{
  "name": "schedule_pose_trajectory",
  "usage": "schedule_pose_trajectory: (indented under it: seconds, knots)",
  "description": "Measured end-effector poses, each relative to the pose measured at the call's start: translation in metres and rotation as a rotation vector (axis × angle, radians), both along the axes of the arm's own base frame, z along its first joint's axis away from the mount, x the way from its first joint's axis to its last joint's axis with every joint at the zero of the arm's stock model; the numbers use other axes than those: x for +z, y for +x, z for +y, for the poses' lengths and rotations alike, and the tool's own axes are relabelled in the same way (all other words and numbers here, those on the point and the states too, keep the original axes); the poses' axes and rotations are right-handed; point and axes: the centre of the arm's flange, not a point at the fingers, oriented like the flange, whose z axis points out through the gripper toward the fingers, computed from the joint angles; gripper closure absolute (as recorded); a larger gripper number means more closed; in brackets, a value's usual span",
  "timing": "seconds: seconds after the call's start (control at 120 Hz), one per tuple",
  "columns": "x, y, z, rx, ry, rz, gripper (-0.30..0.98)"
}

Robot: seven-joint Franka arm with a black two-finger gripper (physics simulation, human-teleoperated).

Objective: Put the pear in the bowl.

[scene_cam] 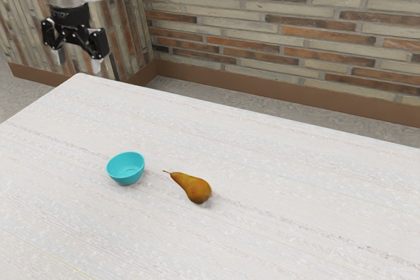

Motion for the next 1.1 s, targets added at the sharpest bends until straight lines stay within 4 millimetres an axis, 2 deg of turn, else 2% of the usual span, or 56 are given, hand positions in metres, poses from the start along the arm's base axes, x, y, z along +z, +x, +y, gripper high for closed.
schedule_pose_trajectory:
  seconds: [0.108, 0.242, 0.333, 0.483, 0.558, 0.633, 0.808, 0.933, 1.1]
  knots:
    - [-0.001, 0.005, 0.002, 0.004, 0.001, -0.039, 0.0]
    - [-0.022, 0.022, -0.006, -0.002, -0.018, -0.038, 0.0]
    - [-0.059, 0.045, -0.016, 0.014, -0.044, 0.004, 0.0]
    - [-0.127, 0.061, -0.07, 0.132, -0.198, 0.047, 0.0]
    - [-0.17, 0.06, -0.077, 0.264, -0.262, 0.081, 0.0]
    - [-0.201, 0.062, -0.08, 0.4, -0.311, 0.097, 0.0]
    - [-0.24, 0.063, -0.083, 0.662, -0.359, 0.108, 0.0]
    - [-0.272, 0.052, -0.083, 0.836, -0.353, 0.144, 0.0]
    - [-0.288, 0.058, -0.082, 1.017, -0.346, 0.135, 0.0]
